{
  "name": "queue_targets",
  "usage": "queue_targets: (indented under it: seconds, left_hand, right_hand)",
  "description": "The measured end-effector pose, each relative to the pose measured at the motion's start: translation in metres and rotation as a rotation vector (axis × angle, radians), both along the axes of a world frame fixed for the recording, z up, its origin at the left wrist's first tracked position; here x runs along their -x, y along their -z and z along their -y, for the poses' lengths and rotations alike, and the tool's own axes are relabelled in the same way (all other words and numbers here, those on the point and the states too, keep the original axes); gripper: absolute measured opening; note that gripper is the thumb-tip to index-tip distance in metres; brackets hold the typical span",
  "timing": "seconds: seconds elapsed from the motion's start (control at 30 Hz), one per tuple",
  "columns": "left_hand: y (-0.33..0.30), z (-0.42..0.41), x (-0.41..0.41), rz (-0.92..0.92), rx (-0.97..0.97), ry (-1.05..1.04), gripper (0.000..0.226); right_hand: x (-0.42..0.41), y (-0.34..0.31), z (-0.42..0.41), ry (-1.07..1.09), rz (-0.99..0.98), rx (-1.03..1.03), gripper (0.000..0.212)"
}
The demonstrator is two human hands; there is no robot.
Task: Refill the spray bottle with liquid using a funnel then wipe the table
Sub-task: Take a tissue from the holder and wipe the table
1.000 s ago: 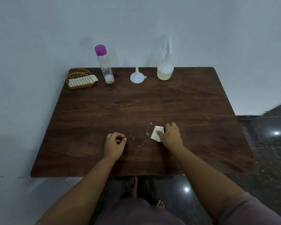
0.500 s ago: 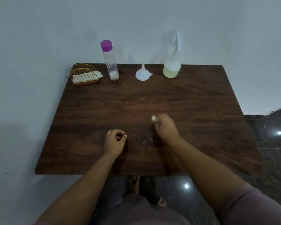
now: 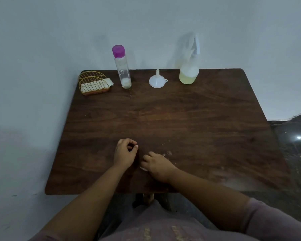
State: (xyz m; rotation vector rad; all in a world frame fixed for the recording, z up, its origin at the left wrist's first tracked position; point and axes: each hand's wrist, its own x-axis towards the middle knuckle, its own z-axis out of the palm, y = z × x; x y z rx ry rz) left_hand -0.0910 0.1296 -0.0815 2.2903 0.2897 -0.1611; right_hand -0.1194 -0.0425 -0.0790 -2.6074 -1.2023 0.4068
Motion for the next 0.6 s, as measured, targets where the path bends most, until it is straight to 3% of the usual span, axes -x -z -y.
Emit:
queue_targets:
  seconds: [0.1, 0.23, 0.3, 0.37, 0.6]
  left_hand:
    - [0.000, -0.001, 0.000, -0.015, 0.000, 0.050, 0.009]
    - [-0.001, 0.000, 0.007, -0.010, 0.001, 0.099, 0.013]
    - [-0.002, 0.000, 0.014, -0.004, 0.003, 0.092, 0.013]
    - [-0.003, 0.001, 0.024, -0.015, -0.007, 0.078, 0.011]
    - [0.000, 0.006, 0.066, -0.009, 0.016, -0.017, 0.007]
  right_hand:
    - [-0.013, 0.001, 0.039, 0.029, 0.055, 0.025, 0.015]
    - [-0.067, -0.012, 0.108, 0.762, 0.027, 0.083, 0.034]
    - [-0.082, -0.018, 0.126, 1.014, 0.017, 0.134, 0.036]
    - [-0.085, -0.018, 0.117, 0.995, -0.001, 0.142, 0.036]
    - [0.015, -0.019, 0.013, 0.427, -0.080, 0.139, 0.031]
